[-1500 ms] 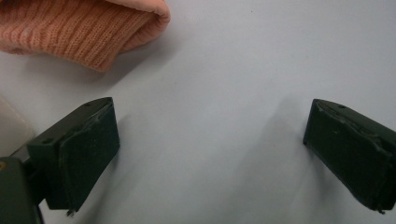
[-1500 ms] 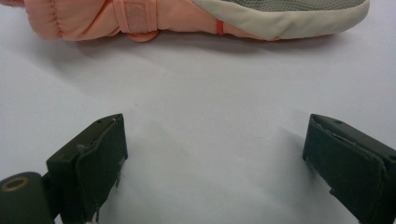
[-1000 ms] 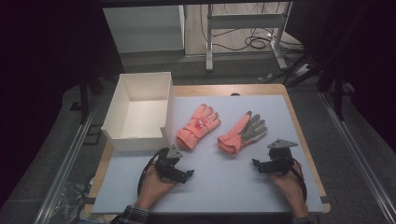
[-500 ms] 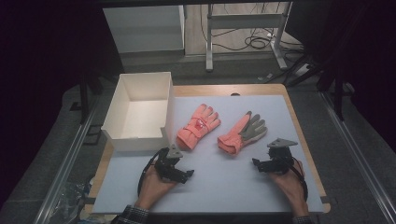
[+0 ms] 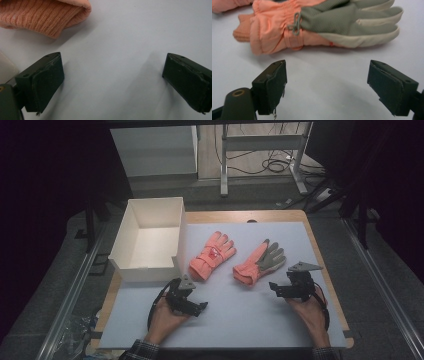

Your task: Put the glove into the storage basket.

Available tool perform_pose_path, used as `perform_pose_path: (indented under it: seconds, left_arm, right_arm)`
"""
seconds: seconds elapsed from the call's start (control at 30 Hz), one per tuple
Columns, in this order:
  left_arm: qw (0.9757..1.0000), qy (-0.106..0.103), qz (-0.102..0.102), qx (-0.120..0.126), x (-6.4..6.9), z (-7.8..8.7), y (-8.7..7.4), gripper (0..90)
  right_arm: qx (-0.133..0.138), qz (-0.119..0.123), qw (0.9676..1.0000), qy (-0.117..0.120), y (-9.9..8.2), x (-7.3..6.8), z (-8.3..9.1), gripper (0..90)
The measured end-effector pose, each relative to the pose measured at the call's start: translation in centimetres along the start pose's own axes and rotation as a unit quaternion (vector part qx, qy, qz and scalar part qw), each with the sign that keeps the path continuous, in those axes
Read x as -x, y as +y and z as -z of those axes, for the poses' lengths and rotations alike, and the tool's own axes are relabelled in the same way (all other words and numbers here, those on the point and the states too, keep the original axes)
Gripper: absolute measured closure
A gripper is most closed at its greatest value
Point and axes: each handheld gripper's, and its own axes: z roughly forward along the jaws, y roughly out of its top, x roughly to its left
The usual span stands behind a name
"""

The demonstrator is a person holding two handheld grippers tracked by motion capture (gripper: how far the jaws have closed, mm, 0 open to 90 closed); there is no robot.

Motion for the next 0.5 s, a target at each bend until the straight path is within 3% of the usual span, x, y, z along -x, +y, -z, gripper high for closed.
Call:
perform_pose_path:
  seconds: [0.23,0.5]
  left_arm:
    - [1.0000,0.000,0.000,0.000,0.0,0.0,0.0,3.6]
    - [1.0000,0.000,0.000,0.000,0.0,0.0,0.0,3.6]
  right_arm:
    - [0.014,0.006,0.9999,-0.002,1.7,0.1,-0.2,23.9]
    - [0.022,-0.005,0.9997,0.009,3.7,0.3,-1.0,33.7]
